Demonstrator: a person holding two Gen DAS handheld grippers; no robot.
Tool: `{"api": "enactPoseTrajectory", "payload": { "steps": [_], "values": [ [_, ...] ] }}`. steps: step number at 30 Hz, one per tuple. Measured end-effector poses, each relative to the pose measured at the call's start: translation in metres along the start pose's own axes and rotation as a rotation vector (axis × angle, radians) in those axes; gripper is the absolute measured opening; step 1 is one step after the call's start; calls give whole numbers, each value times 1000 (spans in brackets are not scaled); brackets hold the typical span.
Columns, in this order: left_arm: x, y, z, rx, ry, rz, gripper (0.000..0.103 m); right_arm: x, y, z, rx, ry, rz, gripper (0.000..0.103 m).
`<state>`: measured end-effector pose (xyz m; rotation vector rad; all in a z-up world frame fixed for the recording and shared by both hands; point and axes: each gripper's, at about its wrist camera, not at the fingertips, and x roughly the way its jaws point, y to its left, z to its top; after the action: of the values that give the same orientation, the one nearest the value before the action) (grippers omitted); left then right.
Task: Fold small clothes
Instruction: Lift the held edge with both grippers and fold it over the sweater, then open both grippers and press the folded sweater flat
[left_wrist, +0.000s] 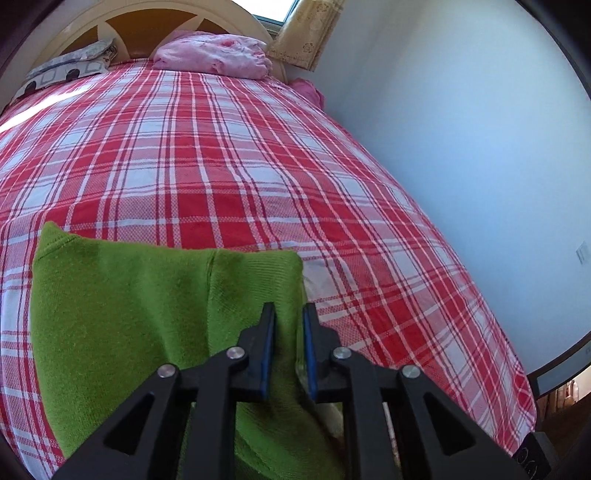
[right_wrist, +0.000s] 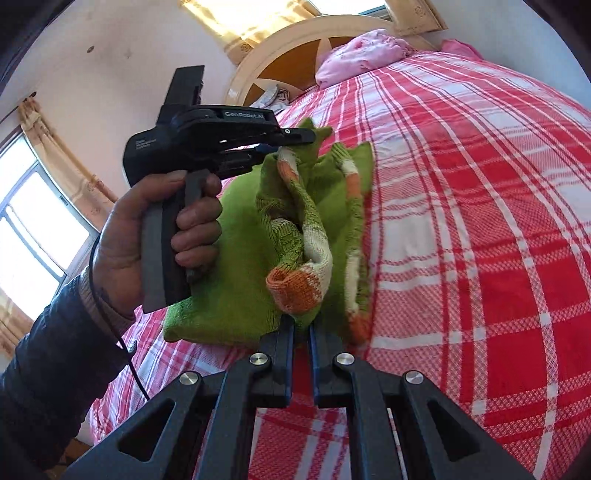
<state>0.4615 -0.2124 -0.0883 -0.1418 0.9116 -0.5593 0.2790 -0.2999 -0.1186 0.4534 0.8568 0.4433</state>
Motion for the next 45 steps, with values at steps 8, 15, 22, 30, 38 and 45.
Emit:
{"api": "enactPoseTrajectory", "payload": {
  "steps": [8, 15, 22, 30, 38, 45],
  "values": [
    [-46, -19, -19, 159, -84, 54, 35, -2, -4, -4, 7, 7, 25, 9],
    [-94, 17, -88, 231, -167, 239, 69, -48, -4, 1, -13, -184, -138, 49],
    [-88, 51, -132, 141, -143, 200, 81, -7, 26, 56, -57, -142, -90, 49],
    [-81, 45, -137, 176, -144, 216, 96, 80, 31, 92, -92, 38, -187, 11],
    [-72, 52, -139, 160, -91, 178, 103, 74, 15, 84, -128, 15, -353, 9],
    [-70, 58, -141, 119, -60, 150, 103, 52, 42, 86, -196, -92, -370, 42]
  ]
}}
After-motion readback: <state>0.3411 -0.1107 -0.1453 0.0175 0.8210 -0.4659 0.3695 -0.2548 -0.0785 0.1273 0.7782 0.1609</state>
